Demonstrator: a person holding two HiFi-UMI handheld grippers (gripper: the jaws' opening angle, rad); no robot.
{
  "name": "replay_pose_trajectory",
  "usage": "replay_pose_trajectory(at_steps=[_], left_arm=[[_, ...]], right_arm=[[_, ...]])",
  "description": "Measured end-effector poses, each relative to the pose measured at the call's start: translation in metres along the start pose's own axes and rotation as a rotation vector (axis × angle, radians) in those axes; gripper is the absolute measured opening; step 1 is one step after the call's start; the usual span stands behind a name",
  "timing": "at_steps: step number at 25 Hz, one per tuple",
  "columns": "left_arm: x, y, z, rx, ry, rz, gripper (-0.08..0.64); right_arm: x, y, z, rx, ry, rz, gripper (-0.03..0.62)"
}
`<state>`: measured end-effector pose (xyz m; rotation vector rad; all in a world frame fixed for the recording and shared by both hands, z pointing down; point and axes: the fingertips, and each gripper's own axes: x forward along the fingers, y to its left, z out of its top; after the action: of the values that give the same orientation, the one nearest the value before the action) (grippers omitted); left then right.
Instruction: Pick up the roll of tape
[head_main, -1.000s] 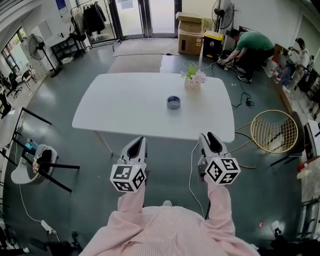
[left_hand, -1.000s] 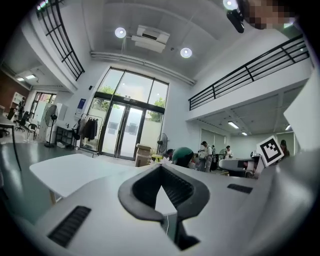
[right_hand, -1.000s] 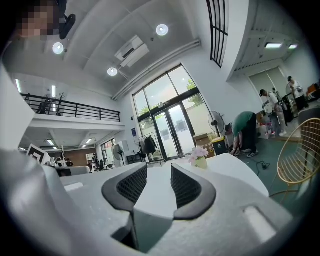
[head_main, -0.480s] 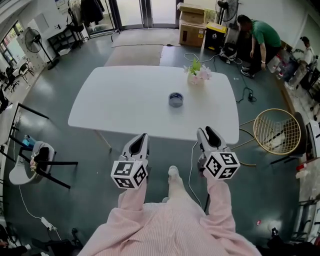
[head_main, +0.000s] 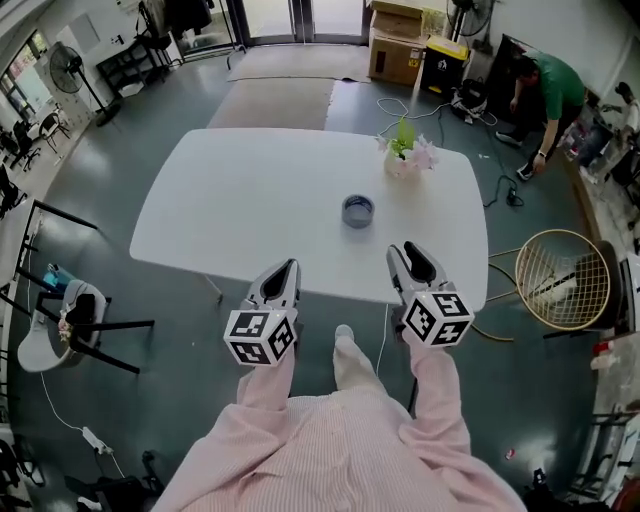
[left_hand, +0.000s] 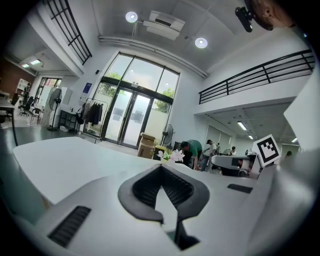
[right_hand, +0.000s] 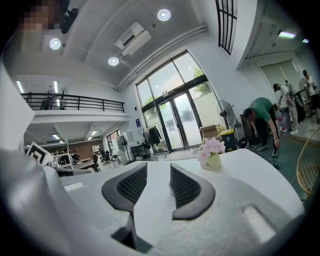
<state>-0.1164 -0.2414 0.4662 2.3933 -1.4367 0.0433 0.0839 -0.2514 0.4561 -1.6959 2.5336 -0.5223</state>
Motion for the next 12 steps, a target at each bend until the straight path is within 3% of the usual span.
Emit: replay_pose_trajectory(at_steps=[12], left_arm=[[0.099, 0.032, -0.018, -0.112, 0.131, 0.037, 0.000]], right_arm=[[0.102, -0.044, -0.013, -0.046, 0.186, 0.082, 0.133]])
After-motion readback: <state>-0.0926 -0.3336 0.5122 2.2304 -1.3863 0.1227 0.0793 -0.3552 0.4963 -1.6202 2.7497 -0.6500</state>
